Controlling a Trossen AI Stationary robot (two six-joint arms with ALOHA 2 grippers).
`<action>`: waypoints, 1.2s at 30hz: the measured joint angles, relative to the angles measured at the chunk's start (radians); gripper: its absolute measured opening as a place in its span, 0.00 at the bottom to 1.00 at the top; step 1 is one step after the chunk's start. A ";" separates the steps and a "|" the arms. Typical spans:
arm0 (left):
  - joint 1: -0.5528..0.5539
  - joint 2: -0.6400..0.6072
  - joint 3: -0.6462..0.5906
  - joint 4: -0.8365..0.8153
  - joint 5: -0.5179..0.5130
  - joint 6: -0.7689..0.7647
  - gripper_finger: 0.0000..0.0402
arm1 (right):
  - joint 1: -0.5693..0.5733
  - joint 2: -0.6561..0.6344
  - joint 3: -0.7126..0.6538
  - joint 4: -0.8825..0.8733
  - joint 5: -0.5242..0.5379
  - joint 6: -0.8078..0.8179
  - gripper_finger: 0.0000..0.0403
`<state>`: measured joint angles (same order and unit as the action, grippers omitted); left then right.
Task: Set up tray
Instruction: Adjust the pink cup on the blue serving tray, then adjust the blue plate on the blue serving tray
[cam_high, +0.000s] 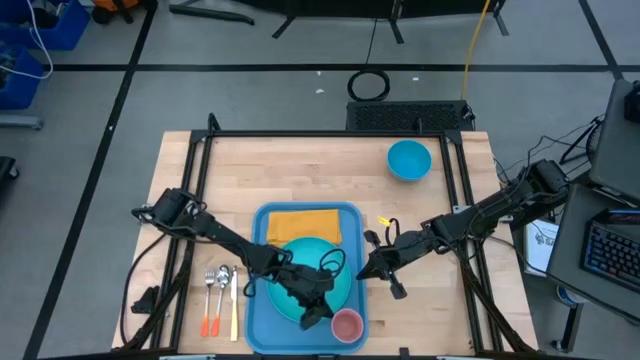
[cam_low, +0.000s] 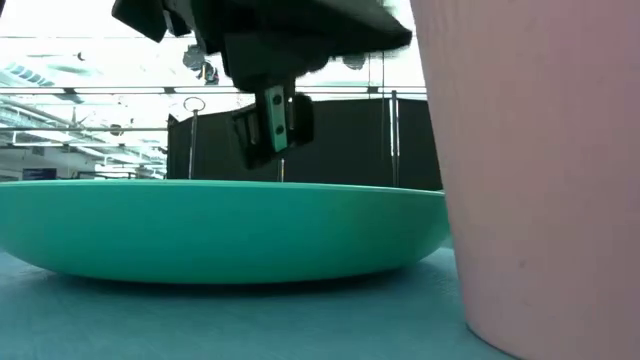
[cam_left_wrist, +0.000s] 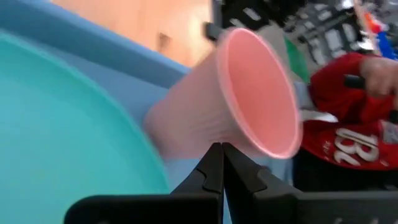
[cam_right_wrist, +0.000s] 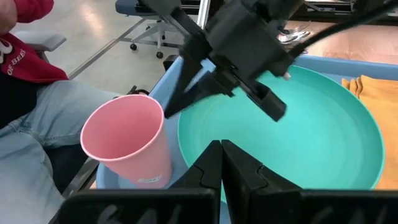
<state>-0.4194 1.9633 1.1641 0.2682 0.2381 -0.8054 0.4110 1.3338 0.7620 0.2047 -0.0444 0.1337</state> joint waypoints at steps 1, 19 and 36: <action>0.001 0.000 0.000 -0.011 -0.001 -0.001 0.00 | 0.000 0.000 0.000 0.000 0.000 0.000 0.00; -0.018 -0.017 0.000 -0.270 -0.070 -0.028 0.00 | 0.000 0.000 0.000 -0.008 0.000 0.000 0.00; -0.046 -0.014 0.000 -0.328 -0.012 -0.064 0.00 | -0.005 0.000 -0.001 -0.008 0.000 0.000 0.00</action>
<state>-0.4659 1.9491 1.1637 -0.0597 0.2266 -0.8696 0.4057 1.3338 0.7612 0.1967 -0.0448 0.1334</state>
